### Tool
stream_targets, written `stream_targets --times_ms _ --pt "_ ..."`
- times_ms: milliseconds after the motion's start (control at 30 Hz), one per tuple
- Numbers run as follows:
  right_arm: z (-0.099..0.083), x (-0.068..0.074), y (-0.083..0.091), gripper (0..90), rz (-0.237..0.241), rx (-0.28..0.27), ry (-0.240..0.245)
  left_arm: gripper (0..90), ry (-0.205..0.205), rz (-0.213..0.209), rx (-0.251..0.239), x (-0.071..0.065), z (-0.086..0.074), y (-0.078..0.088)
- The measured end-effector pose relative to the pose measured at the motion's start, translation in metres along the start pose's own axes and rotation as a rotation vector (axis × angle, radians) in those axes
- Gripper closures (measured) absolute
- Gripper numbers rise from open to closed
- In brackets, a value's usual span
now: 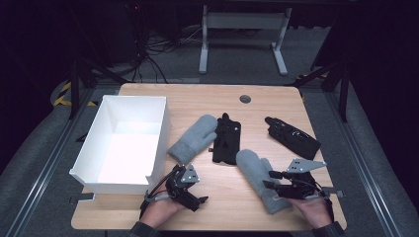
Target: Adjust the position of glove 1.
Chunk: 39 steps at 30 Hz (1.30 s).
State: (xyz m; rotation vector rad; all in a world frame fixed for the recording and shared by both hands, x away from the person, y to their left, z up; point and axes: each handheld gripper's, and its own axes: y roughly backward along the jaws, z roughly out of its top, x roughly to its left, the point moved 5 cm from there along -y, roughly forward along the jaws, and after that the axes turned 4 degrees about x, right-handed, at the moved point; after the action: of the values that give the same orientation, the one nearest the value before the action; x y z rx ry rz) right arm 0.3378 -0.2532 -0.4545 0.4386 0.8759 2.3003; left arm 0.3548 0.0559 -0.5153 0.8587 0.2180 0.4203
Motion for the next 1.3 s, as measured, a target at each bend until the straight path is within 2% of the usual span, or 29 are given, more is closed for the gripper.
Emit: stream_targets --times_ms 67,133,200,267,400,433,667,833,1300 --pt "-0.002 -0.005 0.008 62.6 -0.014 -0.016 -0.002 0.3 0.0 0.001 0.0 0.0 0.0 0.0" --pt "-0.007 -0.014 0.016 73.5 -0.024 -0.02 -0.018 0.3 0.0 0.001 0.0 0.0 0.0 0.0" --pt "-0.014 -0.021 0.023 83.3 -0.032 -0.011 -0.024 0.3 0.0 0.002 0.0 0.0 0.0 0.0" --pt "-0.022 -0.026 0.027 89.1 -0.04 0.012 -0.026 0.3 0.001 0.002 0.0 0.0 0.0 0.0" --pt "-0.042 -0.033 0.028 90.0 -0.043 0.082 -0.009 0.5 0.0 0.0 0.0 0.0 0.0 0.0" --pt "-0.047 -0.034 0.026 90.0 -0.031 0.102 -0.009 0.4 0.0 0.0 0.0 0.0 0.0 0.0" --pt "-0.058 -0.03 0.022 90.0 0.0 0.162 0.011 0.5 0.0 0.0 0.0 0.0 0.0 0.0" --pt "-0.057 -0.022 0.018 90.0 0.043 0.17 0.024 0.4 0.0 -0.001 0.0 0.0 0.0 0.0" --pt "-0.047 0.013 -0.001 90.0 0.164 0.185 0.121 0.4 0.007 0.004 0.001 0.0 0.0 0.0"
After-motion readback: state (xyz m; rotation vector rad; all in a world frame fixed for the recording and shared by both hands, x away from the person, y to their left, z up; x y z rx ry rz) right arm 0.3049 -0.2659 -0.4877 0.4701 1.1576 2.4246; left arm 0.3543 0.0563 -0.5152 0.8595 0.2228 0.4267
